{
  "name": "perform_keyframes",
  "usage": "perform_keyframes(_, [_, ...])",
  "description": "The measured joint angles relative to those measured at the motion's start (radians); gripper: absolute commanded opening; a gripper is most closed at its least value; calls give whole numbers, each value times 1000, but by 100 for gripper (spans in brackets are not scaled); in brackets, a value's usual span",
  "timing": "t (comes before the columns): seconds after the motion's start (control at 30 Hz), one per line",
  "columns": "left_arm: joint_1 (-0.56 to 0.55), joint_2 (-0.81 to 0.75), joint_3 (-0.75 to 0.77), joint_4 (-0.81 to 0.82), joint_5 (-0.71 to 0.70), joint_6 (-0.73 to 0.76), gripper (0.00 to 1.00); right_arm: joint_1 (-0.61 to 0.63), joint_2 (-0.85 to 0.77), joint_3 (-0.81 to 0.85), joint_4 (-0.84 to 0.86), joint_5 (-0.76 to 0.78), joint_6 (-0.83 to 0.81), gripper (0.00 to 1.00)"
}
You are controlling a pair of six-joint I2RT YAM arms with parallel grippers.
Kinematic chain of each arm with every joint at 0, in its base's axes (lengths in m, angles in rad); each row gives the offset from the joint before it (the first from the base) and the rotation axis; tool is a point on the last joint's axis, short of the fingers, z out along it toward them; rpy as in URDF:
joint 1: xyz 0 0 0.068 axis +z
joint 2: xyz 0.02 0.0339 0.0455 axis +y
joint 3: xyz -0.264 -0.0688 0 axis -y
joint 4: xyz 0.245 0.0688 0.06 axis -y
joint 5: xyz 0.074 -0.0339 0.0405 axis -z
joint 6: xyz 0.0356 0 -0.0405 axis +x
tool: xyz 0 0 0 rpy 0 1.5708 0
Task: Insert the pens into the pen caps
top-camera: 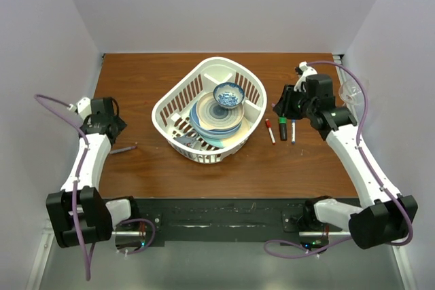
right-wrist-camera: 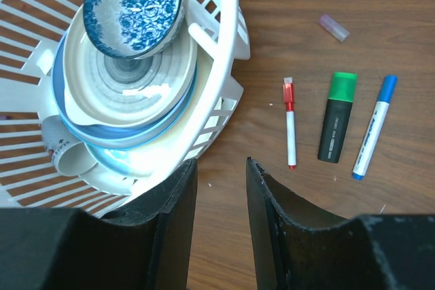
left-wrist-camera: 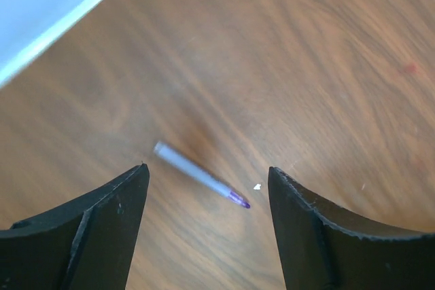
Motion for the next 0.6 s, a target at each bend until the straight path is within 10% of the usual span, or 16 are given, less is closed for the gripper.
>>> perform_keyframes(0.6, [0, 116, -35, 248, 272, 939, 74, 0, -112, -105, 106, -86, 64, 40])
